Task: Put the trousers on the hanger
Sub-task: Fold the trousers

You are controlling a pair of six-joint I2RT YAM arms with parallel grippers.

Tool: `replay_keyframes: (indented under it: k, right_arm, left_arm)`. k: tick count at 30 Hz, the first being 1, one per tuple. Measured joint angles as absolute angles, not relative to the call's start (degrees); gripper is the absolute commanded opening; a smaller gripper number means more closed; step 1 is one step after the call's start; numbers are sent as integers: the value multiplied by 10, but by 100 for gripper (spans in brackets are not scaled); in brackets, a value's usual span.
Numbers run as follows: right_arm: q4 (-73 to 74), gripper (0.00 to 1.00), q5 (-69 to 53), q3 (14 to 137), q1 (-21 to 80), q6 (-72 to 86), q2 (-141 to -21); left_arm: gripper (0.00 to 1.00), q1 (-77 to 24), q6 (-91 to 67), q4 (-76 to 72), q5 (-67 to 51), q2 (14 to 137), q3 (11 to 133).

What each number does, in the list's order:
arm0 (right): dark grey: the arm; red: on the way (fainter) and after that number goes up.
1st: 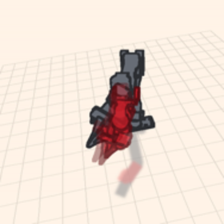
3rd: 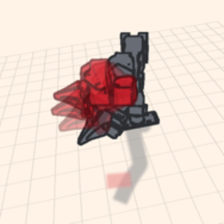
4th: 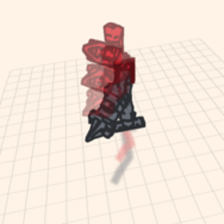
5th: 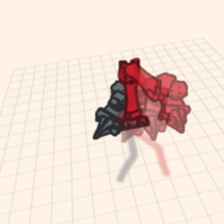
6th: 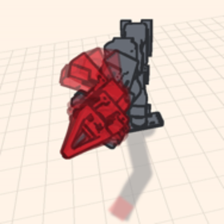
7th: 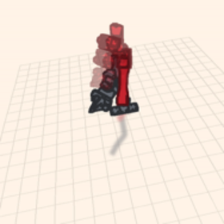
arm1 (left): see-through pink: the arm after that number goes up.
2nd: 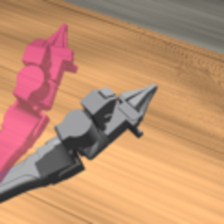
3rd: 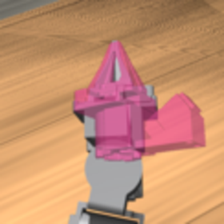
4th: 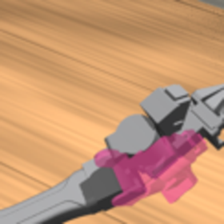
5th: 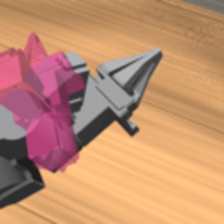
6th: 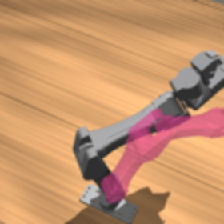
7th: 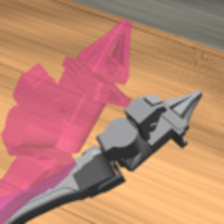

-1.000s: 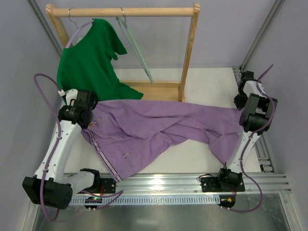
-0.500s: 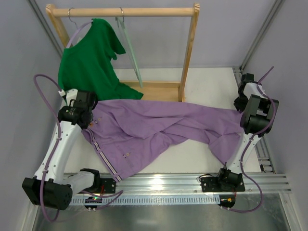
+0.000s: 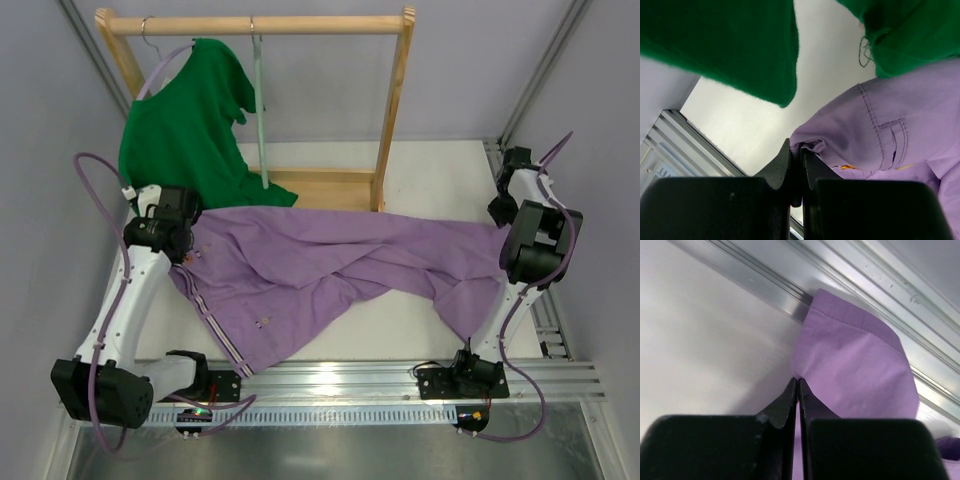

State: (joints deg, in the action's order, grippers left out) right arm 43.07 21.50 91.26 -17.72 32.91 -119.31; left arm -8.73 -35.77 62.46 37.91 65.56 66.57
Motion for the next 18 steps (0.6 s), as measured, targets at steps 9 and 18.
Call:
replay_keyframes:
  k: [9,18]
  right_arm:
    - [433,4,244,942,-175,325,-1094]
    - [434,4,237,952,-174,318,-1085]
  left_arm:
    - [0,-2,-354,599,351,689,665]
    - [0,70,-340,570,331,719,646]
